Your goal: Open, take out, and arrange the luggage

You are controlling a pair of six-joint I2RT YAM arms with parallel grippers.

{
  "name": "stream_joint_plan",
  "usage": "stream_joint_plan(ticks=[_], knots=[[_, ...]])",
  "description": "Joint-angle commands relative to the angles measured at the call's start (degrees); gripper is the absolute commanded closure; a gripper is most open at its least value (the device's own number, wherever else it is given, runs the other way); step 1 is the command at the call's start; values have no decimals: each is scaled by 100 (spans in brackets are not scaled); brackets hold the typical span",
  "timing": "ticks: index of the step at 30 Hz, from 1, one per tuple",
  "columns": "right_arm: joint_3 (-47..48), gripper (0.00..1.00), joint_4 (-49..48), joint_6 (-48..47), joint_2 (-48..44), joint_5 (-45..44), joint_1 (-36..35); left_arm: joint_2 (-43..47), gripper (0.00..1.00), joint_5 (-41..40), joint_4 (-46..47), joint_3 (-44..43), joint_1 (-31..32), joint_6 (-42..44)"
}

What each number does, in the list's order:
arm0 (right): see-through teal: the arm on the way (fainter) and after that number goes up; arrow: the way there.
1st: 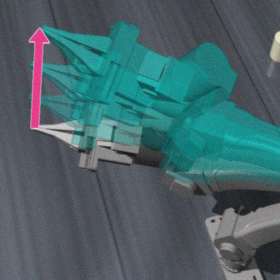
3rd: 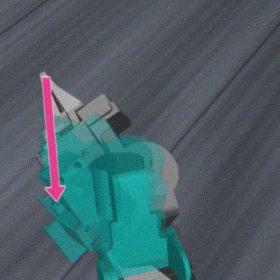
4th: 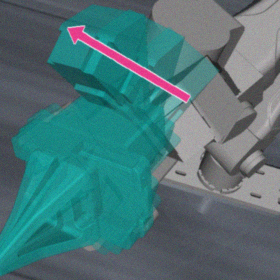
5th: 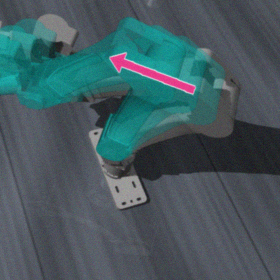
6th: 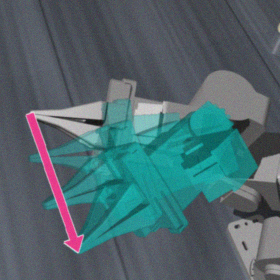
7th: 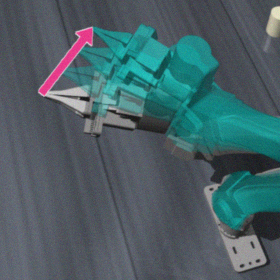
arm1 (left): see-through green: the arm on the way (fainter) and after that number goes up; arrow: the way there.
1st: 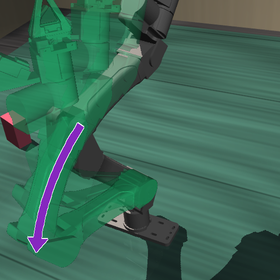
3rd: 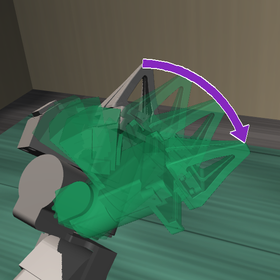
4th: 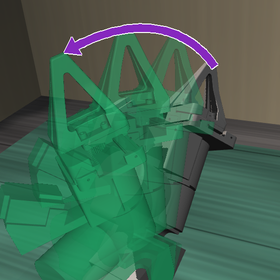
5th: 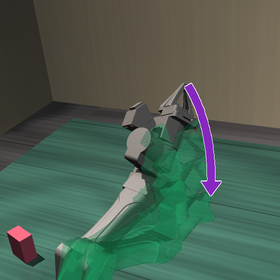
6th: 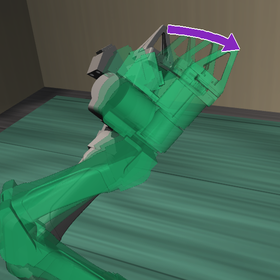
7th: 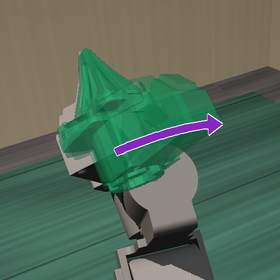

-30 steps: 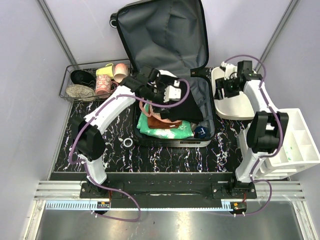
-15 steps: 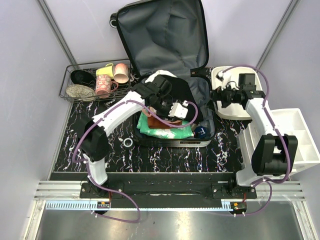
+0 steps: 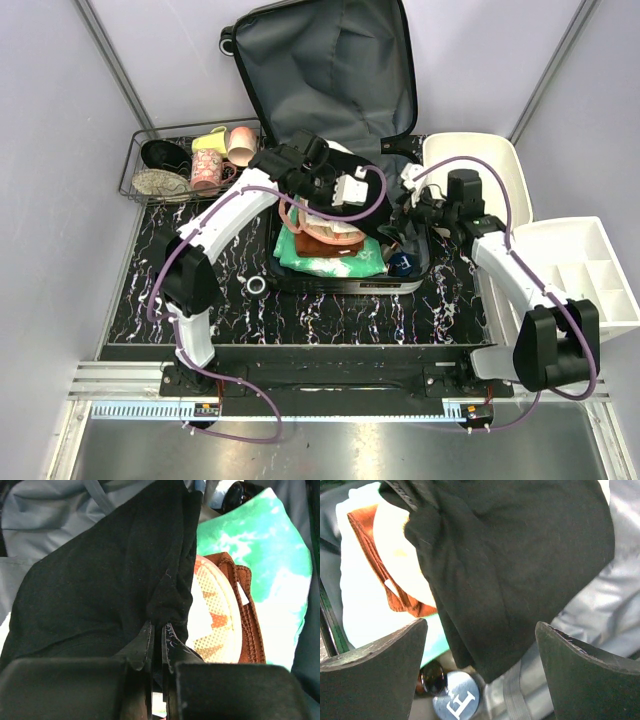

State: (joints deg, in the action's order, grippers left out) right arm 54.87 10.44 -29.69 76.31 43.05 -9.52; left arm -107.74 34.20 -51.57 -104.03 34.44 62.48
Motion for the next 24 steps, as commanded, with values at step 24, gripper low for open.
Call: stream_joint_plan(ticks=[24], knots=[[612,35,-3197,69,1500,-1641,-1562,-106,100,1344,552,-1014,-622,-1572]])
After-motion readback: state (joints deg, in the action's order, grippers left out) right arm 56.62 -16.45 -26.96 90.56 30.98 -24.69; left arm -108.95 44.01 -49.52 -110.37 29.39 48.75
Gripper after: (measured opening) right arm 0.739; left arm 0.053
